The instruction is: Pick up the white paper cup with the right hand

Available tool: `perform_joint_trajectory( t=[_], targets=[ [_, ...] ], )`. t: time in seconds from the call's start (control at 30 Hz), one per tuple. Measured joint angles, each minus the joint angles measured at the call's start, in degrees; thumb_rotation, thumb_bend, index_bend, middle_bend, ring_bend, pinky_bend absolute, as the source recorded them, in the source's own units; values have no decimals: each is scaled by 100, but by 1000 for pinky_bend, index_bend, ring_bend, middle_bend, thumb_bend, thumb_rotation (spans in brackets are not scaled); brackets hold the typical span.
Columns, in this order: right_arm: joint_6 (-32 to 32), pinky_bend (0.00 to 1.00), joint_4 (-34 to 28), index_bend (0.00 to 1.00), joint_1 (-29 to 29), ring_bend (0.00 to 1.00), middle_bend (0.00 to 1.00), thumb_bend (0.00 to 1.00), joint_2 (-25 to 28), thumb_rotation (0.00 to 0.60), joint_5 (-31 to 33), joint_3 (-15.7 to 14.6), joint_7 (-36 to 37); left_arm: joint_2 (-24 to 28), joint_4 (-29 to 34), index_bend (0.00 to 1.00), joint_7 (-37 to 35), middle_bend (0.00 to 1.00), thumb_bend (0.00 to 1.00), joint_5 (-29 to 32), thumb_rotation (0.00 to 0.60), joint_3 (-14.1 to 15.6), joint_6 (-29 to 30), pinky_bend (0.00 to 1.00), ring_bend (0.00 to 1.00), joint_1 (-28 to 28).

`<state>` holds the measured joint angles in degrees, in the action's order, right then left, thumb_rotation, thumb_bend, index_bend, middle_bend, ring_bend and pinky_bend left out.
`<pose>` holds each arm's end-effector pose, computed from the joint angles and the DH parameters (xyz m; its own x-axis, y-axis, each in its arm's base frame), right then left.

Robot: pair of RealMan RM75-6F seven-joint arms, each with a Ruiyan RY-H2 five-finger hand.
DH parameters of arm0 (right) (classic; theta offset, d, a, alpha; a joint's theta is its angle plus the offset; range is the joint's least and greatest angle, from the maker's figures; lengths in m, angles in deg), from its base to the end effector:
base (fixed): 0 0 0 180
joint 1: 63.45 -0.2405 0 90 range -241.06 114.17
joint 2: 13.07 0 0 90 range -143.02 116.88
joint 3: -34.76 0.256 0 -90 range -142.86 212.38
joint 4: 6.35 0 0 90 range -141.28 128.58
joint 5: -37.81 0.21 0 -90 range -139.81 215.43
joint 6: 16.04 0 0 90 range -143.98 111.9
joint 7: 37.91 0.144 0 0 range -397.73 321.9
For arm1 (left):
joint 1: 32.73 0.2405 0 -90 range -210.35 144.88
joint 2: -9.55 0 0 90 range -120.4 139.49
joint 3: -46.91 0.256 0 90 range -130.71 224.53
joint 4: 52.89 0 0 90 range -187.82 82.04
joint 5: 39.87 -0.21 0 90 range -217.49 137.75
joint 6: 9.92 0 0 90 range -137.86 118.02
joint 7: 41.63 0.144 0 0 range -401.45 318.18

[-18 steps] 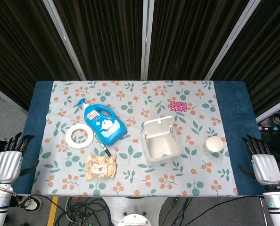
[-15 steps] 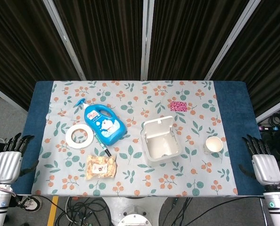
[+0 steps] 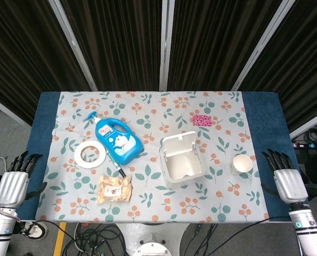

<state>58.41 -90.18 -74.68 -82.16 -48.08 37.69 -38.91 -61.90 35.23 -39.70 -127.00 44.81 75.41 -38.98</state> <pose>-0.3223 -0.2177 0.1220 0.4756 -0.1291 0.8701 -0.8792 -0.0999 0.4658 -0.3067 0.1859 0.1218 0.3790 0.0052 0.9254 0.9243 -0.0512 -0.3782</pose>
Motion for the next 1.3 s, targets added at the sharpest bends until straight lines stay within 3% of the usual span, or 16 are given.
perform_joint_trajectory(
  t=[0.37,0.87,1.03,1.3],
  targets=[
    [-962,15,-272,0,-642,0,0,169,-250,600,478,175,-759,-43,-125,153,-144,144,229,41,600,30,-87,125,31,-6],
    [-1466,311,-186,0,-994,0,85,260,-532,600,966,196,-1199,-48,-187,158,-249,144,229,51,600,34,-56,125,31,24],
    [-1422,421,-132,5,-1002,63,157,289,-576,600,1000,170,-1243,-61,-207,158,-273,144,229,53,600,43,-57,125,31,31],
    [-1300,483,-65,150,-1001,150,235,296,-617,600,954,141,-1224,-60,-202,159,-270,144,229,42,600,40,-54,125,31,27]
  ],
)
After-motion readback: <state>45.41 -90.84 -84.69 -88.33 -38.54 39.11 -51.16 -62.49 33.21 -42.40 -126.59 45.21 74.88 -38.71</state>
